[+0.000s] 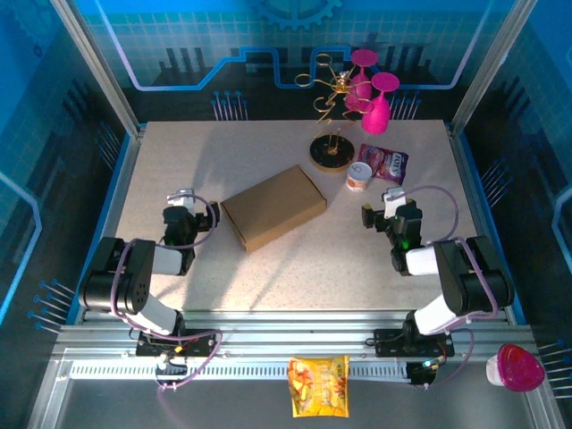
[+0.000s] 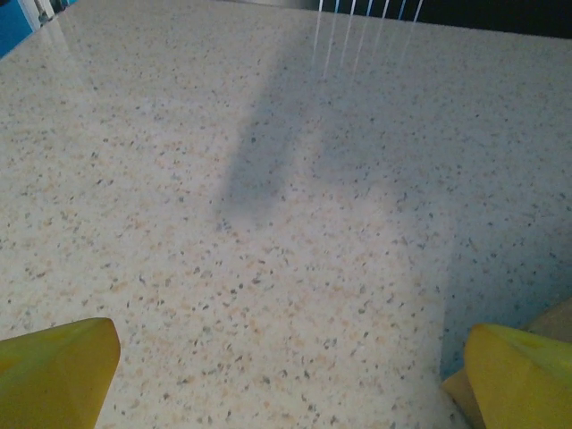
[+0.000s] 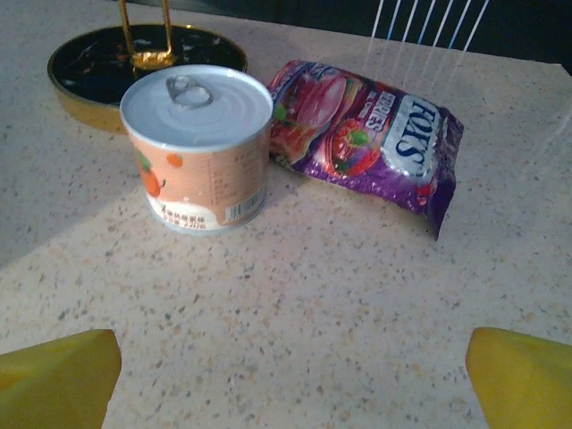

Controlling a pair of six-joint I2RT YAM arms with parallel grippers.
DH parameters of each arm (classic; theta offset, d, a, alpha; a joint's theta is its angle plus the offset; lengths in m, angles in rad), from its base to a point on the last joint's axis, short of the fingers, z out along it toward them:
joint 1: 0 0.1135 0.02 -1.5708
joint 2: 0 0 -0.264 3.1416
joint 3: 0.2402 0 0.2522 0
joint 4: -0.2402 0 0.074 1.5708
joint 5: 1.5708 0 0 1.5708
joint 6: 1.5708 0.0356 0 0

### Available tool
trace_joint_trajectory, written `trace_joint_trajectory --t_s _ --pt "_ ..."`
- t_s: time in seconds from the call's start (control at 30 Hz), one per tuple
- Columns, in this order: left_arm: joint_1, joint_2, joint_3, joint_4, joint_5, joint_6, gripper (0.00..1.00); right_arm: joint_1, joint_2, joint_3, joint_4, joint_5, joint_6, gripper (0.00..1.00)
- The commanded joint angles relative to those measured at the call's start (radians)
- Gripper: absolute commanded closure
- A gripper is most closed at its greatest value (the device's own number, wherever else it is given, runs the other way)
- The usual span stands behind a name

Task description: Fold the paper box

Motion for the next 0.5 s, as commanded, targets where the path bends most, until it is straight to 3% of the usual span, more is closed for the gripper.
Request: trace_joint_trajectory --t_s 0.0,0.47 --pt "0.006 0.001 0.023 0.047 0.014 -0.005 0.01 -0.009 0.004 0.029 0.019 0.028 0.019 0.00" --pt "0.006 0.000 0.020 0.051 0.016 -0.005 0.01 0.012 0.008 0.014 0.059 0.037 -0.005 0.00"
